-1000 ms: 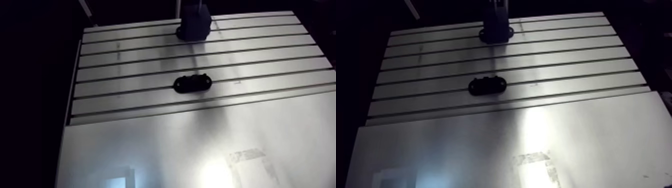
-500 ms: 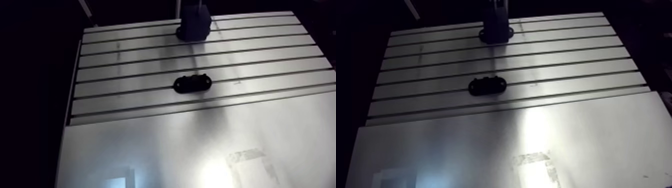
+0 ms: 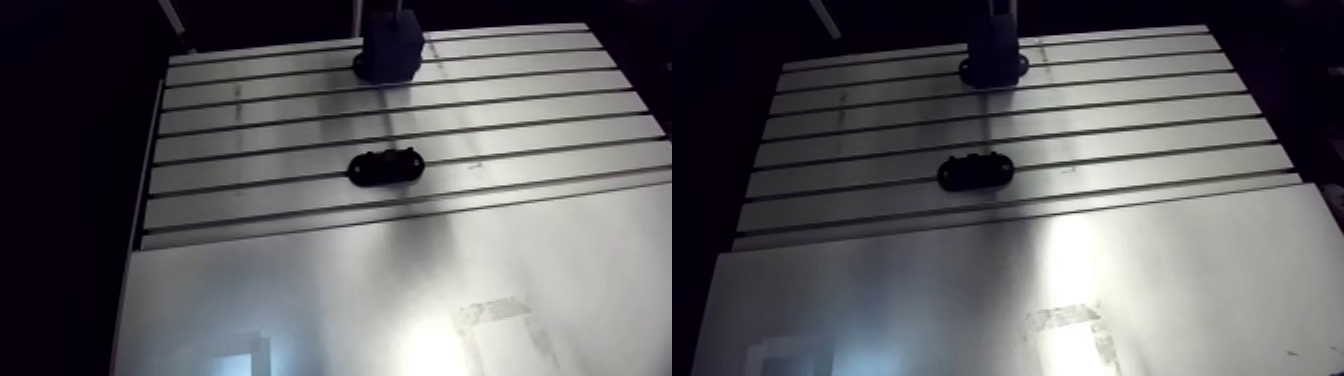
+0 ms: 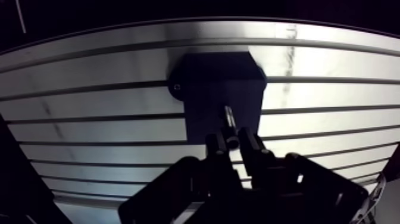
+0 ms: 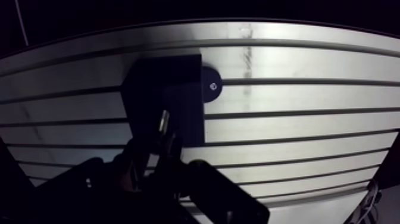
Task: Pick up the M10 bolt and insert it into the hole until fully seated.
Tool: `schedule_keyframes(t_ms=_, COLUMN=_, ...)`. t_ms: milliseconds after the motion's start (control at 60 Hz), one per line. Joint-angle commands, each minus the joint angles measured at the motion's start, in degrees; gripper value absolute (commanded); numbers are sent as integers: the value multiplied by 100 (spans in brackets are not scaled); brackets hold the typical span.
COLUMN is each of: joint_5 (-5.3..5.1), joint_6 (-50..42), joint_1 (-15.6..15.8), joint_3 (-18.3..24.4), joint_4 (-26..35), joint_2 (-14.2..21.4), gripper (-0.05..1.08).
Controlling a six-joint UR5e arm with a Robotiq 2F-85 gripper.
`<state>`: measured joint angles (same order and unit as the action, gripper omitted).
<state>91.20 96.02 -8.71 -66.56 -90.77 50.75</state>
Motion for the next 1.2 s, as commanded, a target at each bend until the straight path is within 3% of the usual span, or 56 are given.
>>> schedule_keyframes(t_ms=17, joint_5=-11, joint_6=0, joint_1=9, joint_3=-9, joint_4=-6, joint_2=0, gripper=108)
schedule_keyframes(t_ms=1200, joint_5=24, joint_6=0, joint_1=-25, joint_3=-115, joint_4=47, joint_2=26, gripper=108)
